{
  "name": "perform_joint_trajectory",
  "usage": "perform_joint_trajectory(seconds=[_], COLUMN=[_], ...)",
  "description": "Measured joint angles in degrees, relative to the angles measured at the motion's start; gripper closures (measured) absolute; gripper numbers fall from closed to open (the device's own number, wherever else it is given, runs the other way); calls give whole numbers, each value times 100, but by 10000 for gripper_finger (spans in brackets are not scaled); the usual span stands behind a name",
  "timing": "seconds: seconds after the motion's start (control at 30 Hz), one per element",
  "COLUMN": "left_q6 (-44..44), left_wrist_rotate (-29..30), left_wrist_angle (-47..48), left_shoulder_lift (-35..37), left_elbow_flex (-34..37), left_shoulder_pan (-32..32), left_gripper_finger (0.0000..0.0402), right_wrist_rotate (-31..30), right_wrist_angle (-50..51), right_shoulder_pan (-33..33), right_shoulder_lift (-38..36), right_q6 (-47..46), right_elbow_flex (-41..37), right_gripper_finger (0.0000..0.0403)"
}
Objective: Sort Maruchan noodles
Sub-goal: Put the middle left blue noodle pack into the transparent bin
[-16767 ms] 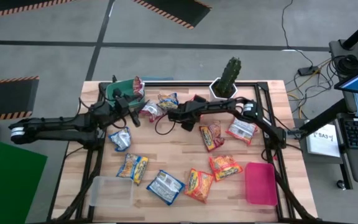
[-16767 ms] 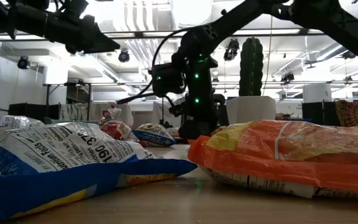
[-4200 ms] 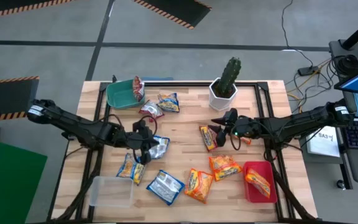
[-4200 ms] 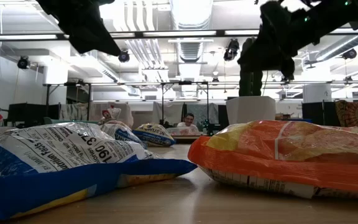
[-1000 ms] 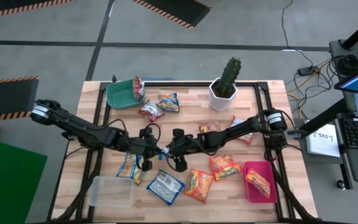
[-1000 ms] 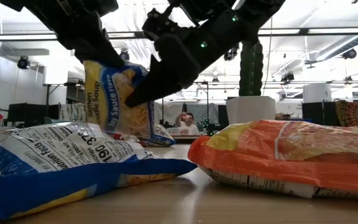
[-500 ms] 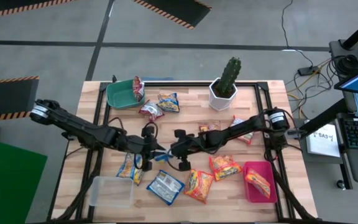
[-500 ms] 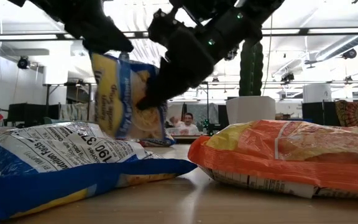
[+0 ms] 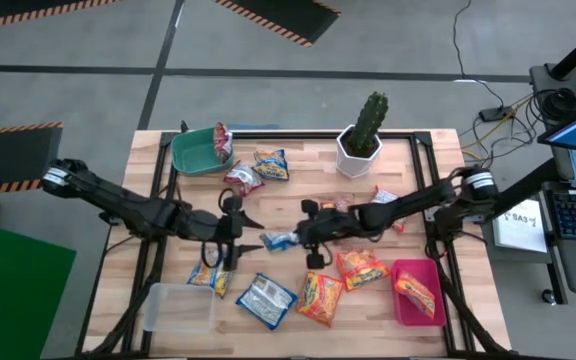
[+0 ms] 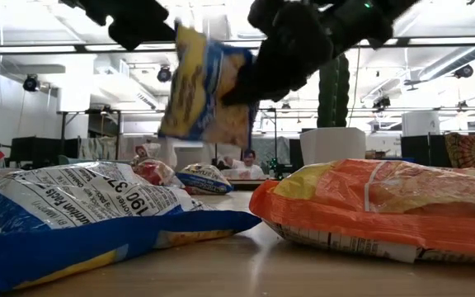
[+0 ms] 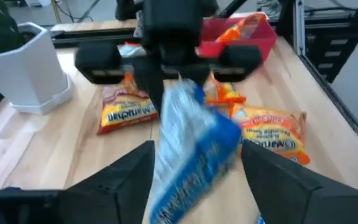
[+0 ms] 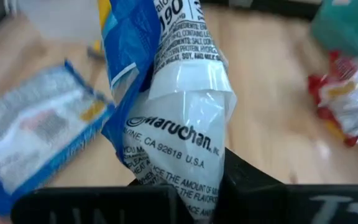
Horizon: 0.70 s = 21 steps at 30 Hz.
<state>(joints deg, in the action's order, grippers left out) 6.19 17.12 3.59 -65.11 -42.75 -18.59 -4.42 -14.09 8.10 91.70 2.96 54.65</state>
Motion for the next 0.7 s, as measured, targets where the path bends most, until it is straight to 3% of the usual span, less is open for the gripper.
perform_joint_trajectory(seconds=[0.27,0.43,0.7], left_q6=[10,-81,-344], left_wrist_rotate=[-4,253,458], left_wrist_angle=[-1260,-2594,-3553], left_shoulder_lift=[-195,-556,-1168], left_elbow_flex=[548,849,890], left_shoulder_pan=[0,4,39], left_gripper_finger=[162,161,161], right_wrist_rotate=[43,38,43], right_wrist_angle=[-2518,-2853,-2803], right_shoulder_pan=[2,0,0], right_shoulder_lift=[-433,-414,-406], right_q6=[-79,-32,11], right_elbow_flex=[-1264,-1341,-1308], right_gripper_finger=[376,376,376])
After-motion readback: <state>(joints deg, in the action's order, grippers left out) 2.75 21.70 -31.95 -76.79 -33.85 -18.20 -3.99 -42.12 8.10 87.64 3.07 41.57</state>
